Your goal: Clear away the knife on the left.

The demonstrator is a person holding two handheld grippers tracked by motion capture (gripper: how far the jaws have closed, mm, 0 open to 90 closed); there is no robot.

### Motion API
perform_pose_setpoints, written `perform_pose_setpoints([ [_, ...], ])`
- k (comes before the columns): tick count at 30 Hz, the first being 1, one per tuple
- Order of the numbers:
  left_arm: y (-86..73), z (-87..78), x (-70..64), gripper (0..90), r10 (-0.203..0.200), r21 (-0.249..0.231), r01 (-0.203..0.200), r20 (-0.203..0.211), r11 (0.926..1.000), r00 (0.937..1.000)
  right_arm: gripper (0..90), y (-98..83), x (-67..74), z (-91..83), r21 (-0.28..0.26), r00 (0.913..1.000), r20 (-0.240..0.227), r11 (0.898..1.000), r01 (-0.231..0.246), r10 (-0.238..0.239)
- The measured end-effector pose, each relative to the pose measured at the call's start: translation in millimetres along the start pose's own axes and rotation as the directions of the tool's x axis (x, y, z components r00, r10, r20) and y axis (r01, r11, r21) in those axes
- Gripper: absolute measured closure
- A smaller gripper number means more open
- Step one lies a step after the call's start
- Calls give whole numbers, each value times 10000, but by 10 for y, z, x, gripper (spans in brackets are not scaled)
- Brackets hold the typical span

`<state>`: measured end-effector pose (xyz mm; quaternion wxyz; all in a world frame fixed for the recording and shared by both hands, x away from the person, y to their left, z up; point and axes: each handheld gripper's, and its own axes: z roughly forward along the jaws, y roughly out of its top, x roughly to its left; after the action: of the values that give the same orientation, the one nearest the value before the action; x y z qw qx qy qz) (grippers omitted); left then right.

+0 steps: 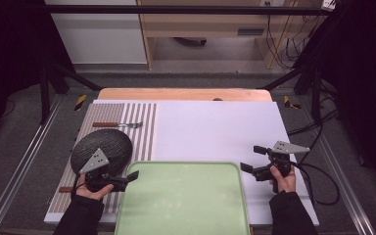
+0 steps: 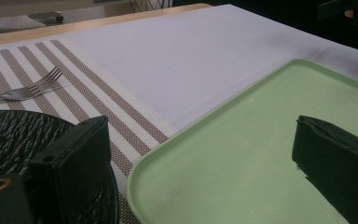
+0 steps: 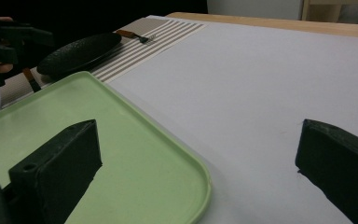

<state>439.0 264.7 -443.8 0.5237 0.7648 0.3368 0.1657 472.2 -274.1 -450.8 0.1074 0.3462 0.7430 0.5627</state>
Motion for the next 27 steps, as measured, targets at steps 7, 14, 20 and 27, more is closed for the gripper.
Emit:
perform_pose_setpoints([
  [7,19,0,-13,43,76,56,-76,48,10000,10000,2,-1,2,0,32,10000,-4,10000,-39,39],
  [14,65,24,-11,43,87,183,-89,111,9998,9999,2,-4,-2,6,105,10000,18,9999,-8,8],
  [20,142,28,-26,43,191,310,-196,189,9993,9996,2,-4,1,10,151,10000,19,9999,-38,38],
  [27,173,-7,-22,43,373,707,-385,185,9968,9991,2,-3,2,10,156,10000,31,9999,-38,38],
])
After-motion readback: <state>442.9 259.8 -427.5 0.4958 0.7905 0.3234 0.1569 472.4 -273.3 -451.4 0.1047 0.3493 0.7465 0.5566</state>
